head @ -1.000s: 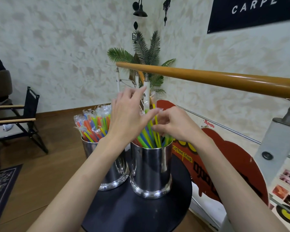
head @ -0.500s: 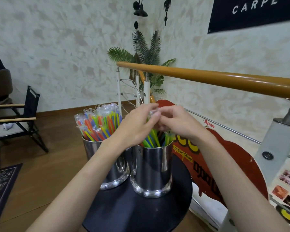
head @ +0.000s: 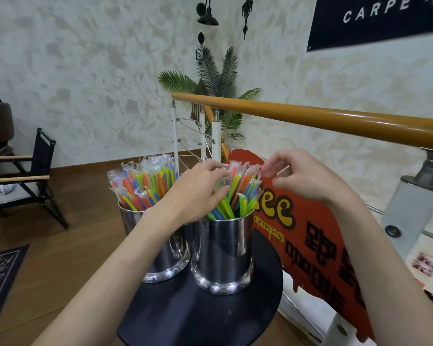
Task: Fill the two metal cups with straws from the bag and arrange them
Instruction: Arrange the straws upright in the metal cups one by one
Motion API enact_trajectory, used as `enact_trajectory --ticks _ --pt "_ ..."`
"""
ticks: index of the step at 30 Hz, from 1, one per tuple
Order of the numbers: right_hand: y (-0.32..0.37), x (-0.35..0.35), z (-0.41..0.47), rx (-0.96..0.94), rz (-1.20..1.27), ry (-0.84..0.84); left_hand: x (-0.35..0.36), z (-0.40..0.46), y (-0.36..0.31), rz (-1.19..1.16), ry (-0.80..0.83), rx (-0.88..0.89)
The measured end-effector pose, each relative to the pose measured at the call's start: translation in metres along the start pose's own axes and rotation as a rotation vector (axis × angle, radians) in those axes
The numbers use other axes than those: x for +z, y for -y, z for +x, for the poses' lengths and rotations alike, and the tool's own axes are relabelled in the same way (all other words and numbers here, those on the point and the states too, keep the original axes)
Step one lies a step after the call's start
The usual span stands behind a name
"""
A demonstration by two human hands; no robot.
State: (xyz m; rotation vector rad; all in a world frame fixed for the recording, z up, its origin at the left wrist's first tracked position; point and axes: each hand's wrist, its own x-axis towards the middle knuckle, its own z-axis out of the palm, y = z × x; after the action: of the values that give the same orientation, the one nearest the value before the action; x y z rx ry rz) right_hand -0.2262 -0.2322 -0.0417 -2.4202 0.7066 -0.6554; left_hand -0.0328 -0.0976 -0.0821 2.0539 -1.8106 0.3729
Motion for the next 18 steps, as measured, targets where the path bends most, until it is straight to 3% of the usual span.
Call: enact_trajectory --ticks 3,6,11,18 --pt "-0.004 0.001 -0.002 0.099 -0.101 0.23 -0.008 -0.002 -0.003 -0.013 -0.103 0.088" --pt "-0.008 0.008 0.002 0.083 -0.093 0.282 -0.018 -0.003 -0.009 -0.112 -0.046 0.147" --pt "-0.016 0.018 0.008 -0.023 -0.039 0.258 -0.011 -0.003 -0.018 -0.001 0.02 0.135" --pt "-0.022 0.035 0.016 -0.162 0.036 0.11 -0.005 0.002 -0.008 -0.154 -0.22 0.05"
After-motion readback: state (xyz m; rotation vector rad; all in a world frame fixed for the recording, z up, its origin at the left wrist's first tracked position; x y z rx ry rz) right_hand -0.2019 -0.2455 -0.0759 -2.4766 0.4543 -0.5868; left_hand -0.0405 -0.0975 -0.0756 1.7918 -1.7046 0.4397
